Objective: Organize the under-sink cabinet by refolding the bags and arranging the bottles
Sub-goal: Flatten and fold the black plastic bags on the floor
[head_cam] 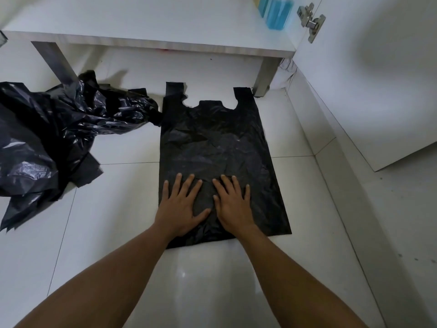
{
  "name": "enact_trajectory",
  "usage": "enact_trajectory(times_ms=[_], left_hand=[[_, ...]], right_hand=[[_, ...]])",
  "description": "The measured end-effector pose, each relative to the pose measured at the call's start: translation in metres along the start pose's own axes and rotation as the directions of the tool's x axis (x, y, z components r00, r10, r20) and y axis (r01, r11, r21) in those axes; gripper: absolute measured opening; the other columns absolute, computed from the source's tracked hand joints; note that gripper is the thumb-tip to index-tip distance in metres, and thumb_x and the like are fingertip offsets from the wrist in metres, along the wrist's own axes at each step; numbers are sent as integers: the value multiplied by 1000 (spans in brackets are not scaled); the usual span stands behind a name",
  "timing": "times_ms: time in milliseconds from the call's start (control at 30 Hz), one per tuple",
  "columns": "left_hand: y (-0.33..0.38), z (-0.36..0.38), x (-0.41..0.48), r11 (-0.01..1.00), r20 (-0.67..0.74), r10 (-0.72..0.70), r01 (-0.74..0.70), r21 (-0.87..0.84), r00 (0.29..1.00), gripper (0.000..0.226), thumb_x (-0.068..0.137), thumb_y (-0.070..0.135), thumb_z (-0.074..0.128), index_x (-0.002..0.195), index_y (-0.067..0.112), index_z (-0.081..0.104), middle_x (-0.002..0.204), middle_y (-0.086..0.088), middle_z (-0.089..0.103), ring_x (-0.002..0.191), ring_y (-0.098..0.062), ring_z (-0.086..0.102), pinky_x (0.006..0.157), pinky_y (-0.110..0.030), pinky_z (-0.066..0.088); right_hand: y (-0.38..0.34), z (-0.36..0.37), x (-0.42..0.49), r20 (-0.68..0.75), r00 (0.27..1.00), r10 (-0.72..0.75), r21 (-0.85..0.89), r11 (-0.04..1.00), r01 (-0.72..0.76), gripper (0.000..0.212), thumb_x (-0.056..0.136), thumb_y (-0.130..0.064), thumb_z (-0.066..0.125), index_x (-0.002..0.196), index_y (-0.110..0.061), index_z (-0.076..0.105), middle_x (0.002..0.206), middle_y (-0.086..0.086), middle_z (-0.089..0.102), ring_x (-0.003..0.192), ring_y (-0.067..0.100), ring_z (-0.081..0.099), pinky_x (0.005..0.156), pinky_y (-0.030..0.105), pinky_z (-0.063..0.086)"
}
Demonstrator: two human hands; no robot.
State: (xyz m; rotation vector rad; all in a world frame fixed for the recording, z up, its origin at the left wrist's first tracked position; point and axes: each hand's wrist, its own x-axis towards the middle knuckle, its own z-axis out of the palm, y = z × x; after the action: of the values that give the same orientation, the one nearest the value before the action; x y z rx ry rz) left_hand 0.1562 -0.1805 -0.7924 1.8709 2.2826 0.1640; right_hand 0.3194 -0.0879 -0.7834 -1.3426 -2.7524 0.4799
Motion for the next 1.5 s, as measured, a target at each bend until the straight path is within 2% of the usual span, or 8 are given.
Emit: enact_trajectory(times_ms=[200, 367, 467, 600, 833, 1067, 1333, 1500], left_hand=[[-3, 4, -3, 1000, -25, 1, -2, -4, 1000, 90, 89, 83, 17, 160, 28, 17, 168, -2, 13, 155, -30, 0, 122, -59, 6], [0, -7, 1, 998, 21, -30, 31, -56, 999, 95, 82, 89, 21, 158, 32, 21, 167, 2, 15, 155, -27, 0, 122, -57, 3], [7, -32, 22, 992, 68, -103, 108, -64, 992, 90, 78, 92, 23, 144, 33, 42, 155, 1, 35, 146, -28, 24, 118, -61, 13], [1, -58, 81, 992, -111, -128, 126, -24, 986, 70, 90, 76, 34, 126, 20, 55, 136, -8, 53, 128, -32, 42, 110, -58, 24], [-30, -42, 163, 984, -91, -165, 170, 48, 982, 67, 93, 58, 43, 146, 16, 41, 157, -11, 33, 150, -35, 16, 119, -65, 1], [-45, -12, 171, 989, -115, -144, 140, -44, 983, 90, 84, 86, 27, 156, 31, 26, 165, -1, 20, 154, -29, 4, 121, -61, -1], [-43, -15, 174, 986, -43, -167, 168, 14, 985, 104, 75, 97, 16, 159, 37, 7, 169, 3, -2, 153, -35, -15, 115, -70, -7], [-42, -15, 175, 983, -47, -178, 180, 44, 983, 105, 74, 97, 14, 159, 35, 7, 169, 2, -4, 152, -37, -16, 114, -71, -7]], right_hand=[[77, -18, -8, -44, 948, 314, -24, 949, -315, 56, 105, -52, 20, 158, -33, 19, 167, -4, 11, 154, 22, 3, 120, 62, 3], [116, -46, -1, -53, 909, 413, -3, 911, -413, 57, 104, -54, 22, 154, -29, 27, 164, -1, 21, 152, 26, 10, 117, 66, 2], [99, -55, 27, -158, 933, 324, 48, 946, -320, 48, 105, -46, 31, 146, -25, 42, 154, 2, 39, 144, 26, 27, 116, 61, 13], [68, -63, 81, -202, 972, 118, 51, 993, -110, 40, 103, -39, 39, 139, -26, 51, 145, -2, 47, 135, 21, 37, 111, 55, 24], [29, -49, 163, -92, 985, -146, 67, 986, 152, 38, 105, -23, 37, 141, -21, 50, 151, 1, 41, 147, 21, 26, 119, 59, 13], [102, -44, 196, -42, 990, -138, -20, 990, 138, 47, 105, -39, 36, 148, -22, 43, 158, 4, 35, 148, 28, 25, 120, 56, 17], [171, -88, 263, -91, 969, 231, -8, 972, -233, 57, 106, -47, 28, 157, -22, 24, 165, 4, 18, 151, 31, 14, 118, 65, 10], [60, -73, 303, -216, 947, -236, 83, 962, 259, 43, 100, -37, 39, 134, -17, 58, 138, 6, 57, 129, 26, 50, 105, 50, 43]])
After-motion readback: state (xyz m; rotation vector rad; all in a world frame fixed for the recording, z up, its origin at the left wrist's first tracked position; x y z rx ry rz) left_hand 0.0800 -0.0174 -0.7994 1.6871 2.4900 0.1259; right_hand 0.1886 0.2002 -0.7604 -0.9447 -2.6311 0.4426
